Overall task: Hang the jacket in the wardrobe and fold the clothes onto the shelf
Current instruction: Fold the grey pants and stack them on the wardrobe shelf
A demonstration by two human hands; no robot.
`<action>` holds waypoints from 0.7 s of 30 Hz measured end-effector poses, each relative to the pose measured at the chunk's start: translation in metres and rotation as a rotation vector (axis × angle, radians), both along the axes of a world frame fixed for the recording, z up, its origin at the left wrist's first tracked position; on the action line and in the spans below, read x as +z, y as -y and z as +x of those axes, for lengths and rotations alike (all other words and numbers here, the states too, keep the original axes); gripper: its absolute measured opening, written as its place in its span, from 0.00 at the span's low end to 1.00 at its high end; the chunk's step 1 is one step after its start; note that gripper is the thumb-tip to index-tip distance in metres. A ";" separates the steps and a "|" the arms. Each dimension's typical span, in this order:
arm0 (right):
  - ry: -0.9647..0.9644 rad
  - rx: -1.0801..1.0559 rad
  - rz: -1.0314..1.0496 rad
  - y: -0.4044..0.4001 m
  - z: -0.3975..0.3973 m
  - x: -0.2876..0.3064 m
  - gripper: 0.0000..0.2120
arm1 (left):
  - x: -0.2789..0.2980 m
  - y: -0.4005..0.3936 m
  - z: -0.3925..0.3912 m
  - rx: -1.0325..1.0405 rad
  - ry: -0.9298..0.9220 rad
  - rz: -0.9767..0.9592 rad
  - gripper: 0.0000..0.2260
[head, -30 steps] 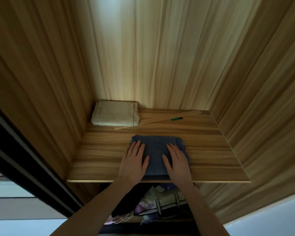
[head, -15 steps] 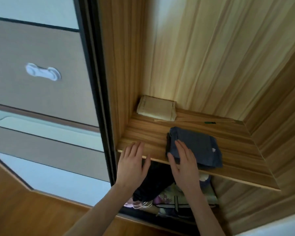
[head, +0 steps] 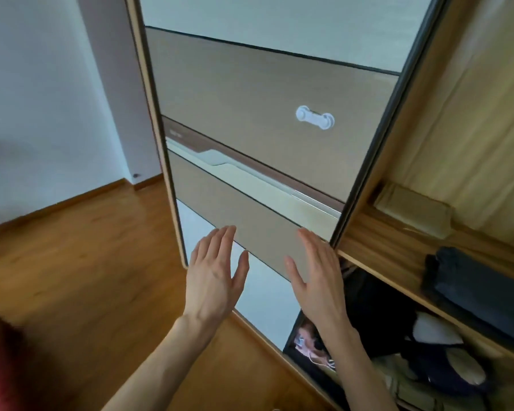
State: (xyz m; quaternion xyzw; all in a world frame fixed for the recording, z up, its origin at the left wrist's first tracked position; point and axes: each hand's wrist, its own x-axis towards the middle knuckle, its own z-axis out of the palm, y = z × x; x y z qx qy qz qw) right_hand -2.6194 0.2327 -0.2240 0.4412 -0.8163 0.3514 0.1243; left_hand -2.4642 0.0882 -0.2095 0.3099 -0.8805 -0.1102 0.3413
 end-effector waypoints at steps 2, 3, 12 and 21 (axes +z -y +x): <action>-0.035 0.080 0.006 0.034 0.026 0.006 0.30 | 0.008 0.021 0.034 0.082 -0.014 -0.005 0.25; -0.052 0.123 0.008 0.051 0.038 0.010 0.30 | 0.012 0.031 0.051 0.120 -0.023 -0.003 0.25; -0.104 0.474 0.004 0.225 0.141 0.022 0.30 | 0.017 0.123 0.198 0.510 -0.033 -0.017 0.22; -0.059 0.930 0.004 0.401 0.260 0.006 0.30 | -0.011 0.198 0.313 0.907 -0.020 0.046 0.22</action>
